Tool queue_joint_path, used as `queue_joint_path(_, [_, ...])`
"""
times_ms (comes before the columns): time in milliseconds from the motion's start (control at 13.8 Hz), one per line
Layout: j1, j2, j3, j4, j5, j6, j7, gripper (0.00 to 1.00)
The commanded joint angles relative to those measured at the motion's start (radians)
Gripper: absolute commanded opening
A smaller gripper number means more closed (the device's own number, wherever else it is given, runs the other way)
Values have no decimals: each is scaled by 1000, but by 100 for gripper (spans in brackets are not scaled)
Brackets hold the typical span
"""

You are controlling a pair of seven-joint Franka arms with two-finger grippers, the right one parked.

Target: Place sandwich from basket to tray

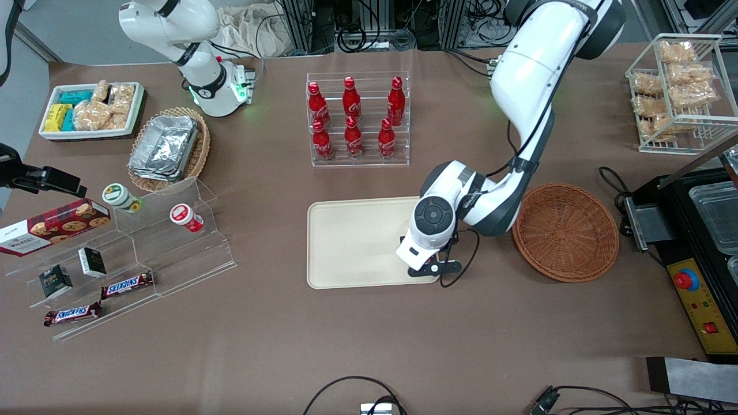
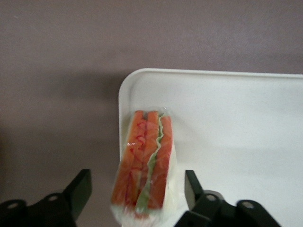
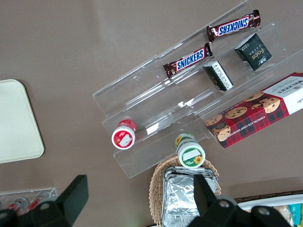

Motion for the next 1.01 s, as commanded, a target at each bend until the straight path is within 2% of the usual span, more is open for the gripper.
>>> queue_joint_path(0, [27, -178, 4, -88, 16, -98, 3, 100])
queue_joint_path(72, [62, -279, 3, -197, 16, -86, 14, 100])
queue_joint_path(217, [128, -473, 2, -411, 10, -19, 145, 100])
queue_joint_path(361, [194, -577, 2, -481, 6, -37, 227, 100])
queue_joint_path(578, [321, -636, 4, -419, -4, -182, 438, 100])
queue_joint_path(723, [383, -628, 4, -298, -4, -296, 509, 100])
queue_joint_path(940, [473, -590, 4, -144, -27, -377, 595, 100])
